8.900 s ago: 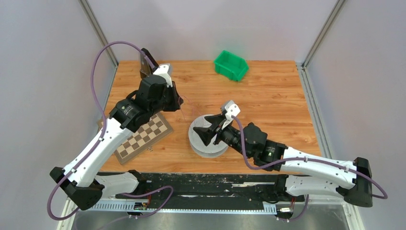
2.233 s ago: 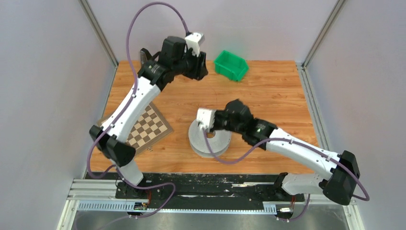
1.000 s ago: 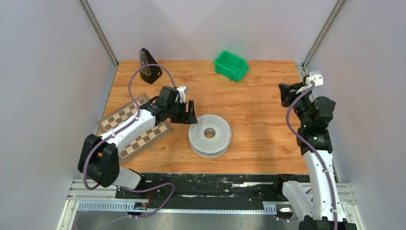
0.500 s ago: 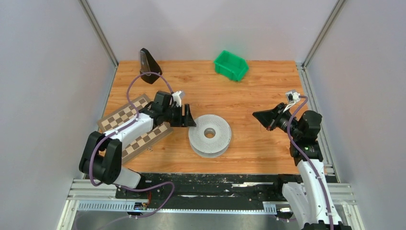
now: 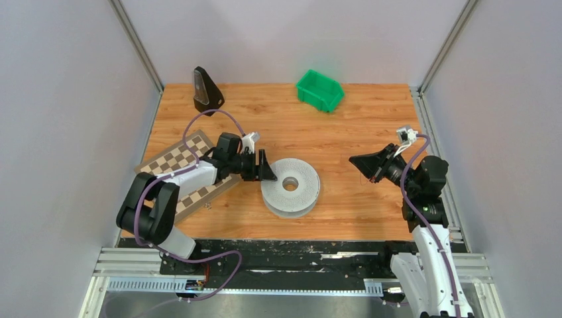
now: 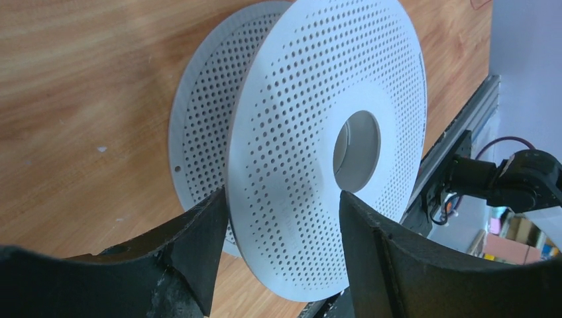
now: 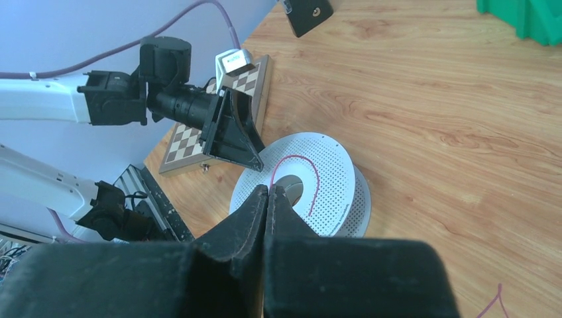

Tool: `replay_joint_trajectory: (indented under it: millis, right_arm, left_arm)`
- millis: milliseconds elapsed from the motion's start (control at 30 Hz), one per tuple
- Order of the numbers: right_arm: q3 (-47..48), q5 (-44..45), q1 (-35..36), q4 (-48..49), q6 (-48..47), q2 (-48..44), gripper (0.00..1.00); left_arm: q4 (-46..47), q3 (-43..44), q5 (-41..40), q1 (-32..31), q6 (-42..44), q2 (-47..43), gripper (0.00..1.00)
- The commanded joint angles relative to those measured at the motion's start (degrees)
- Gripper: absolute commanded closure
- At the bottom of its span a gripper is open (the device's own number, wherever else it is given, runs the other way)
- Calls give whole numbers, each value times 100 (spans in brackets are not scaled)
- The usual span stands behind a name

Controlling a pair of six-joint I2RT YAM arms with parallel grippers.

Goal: Wrap the cables

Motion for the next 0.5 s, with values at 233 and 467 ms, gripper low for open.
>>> replay_joint_trajectory:
  millis: [233, 467]
  right_arm:
    - [195, 537, 69, -256, 136, -180, 100]
    - [266, 776, 92, -436, 146, -266, 100]
  left_arm:
    - [866, -325, 343, 44, -817, -102, 63]
    - [-77, 164, -23, -56, -690, -837, 100]
